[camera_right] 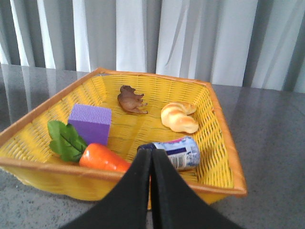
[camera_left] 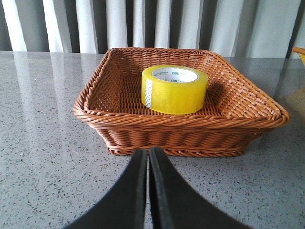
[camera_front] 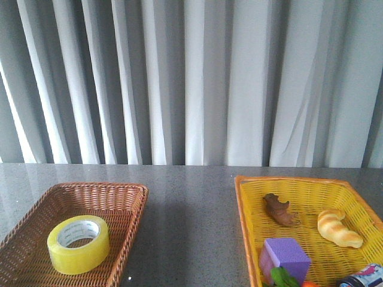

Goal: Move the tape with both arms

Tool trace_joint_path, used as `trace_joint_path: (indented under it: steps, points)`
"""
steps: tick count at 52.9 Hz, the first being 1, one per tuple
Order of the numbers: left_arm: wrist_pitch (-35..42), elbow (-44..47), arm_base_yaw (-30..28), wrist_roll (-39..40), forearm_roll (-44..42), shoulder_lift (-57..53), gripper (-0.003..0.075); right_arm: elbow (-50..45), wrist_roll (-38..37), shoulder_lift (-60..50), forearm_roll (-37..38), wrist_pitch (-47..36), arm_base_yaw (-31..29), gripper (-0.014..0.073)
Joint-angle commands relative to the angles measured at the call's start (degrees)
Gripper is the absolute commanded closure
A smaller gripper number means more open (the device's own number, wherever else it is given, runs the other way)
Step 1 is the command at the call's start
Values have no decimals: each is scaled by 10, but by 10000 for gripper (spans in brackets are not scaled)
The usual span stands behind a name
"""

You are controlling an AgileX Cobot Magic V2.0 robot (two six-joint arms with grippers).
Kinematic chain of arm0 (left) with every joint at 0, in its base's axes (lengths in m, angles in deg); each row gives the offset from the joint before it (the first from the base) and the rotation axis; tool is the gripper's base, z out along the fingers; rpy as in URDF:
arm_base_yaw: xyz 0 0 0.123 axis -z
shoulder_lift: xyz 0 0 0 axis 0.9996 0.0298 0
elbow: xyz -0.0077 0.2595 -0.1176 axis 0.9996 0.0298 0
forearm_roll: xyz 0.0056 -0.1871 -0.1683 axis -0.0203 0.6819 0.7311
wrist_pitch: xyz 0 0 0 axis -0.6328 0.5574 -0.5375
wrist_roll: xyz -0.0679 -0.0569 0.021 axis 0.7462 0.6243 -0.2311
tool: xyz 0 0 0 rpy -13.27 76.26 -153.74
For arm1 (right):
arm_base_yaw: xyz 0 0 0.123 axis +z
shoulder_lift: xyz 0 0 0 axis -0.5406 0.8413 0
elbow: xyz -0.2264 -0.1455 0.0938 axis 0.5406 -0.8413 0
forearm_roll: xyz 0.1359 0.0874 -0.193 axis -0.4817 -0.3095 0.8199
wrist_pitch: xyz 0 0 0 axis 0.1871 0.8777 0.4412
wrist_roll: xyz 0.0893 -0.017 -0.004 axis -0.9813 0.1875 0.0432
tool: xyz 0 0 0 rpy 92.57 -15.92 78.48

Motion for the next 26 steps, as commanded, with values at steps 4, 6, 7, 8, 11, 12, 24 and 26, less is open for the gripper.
trace_joint_path:
  steps: [4, 6, 7, 8, 11, 12, 24, 26]
  points:
    - [40, -13, -1, 7, 2, -9, 727, -62, 4, -43, -8, -85, -1, 599]
    - [40, -13, -1, 7, 2, -9, 727, -73, 4, -48, -8, -88, -1, 599]
    - [40, -13, -1, 7, 2, -9, 727, -78, 4, -50, -8, -89, -1, 599]
    - [40, -13, -1, 7, 2, -9, 727, -84, 4, -51, -8, -90, -1, 599]
    - [40, -13, -1, 7, 2, -9, 727, -98, 4, -53, -8, -100, -1, 599]
    - [40, -13, -1, 7, 2, -9, 727, -104, 4, -54, -8, -106, -1, 599]
    - [40, -13, -1, 7, 2, -9, 727, -105, 25, -57, -8, -96, -1, 599]
    - [40, -13, -1, 7, 2, -9, 727, -105, 30, -57, -8, -96, -1, 599]
